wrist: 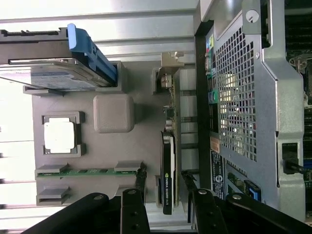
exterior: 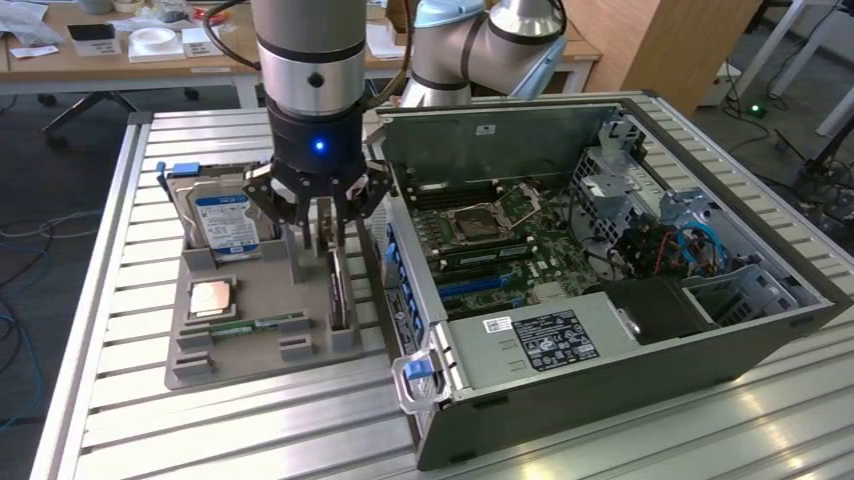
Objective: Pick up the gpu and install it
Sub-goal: 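Pick up the gpu and move the gpu toward the slot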
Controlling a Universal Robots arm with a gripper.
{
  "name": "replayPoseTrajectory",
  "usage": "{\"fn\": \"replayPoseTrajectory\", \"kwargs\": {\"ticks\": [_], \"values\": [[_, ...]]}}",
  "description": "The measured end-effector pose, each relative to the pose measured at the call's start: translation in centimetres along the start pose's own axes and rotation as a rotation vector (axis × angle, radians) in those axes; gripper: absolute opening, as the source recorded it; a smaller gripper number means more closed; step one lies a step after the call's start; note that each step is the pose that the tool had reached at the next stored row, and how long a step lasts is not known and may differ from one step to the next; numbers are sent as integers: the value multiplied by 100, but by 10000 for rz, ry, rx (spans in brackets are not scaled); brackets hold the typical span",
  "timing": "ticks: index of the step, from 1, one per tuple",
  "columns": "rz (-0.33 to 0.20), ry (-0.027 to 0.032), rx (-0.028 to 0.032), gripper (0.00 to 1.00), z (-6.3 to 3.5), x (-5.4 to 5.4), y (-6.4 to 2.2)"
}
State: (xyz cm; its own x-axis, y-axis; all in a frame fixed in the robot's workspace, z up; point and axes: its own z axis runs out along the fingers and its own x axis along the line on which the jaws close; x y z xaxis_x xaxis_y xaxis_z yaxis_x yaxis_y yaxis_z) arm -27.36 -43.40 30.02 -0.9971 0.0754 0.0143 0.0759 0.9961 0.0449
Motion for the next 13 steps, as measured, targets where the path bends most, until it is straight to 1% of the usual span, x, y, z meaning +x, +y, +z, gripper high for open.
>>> {"fn": "replayPoseTrajectory", "kwargs": {"ticks": [3, 7, 13], "values": [[-39, -47, 1, 42, 18, 0, -7], [-94, -65, 2, 42, 37, -3, -30], [-124, -86, 3, 42, 100, -22, -49]]}}
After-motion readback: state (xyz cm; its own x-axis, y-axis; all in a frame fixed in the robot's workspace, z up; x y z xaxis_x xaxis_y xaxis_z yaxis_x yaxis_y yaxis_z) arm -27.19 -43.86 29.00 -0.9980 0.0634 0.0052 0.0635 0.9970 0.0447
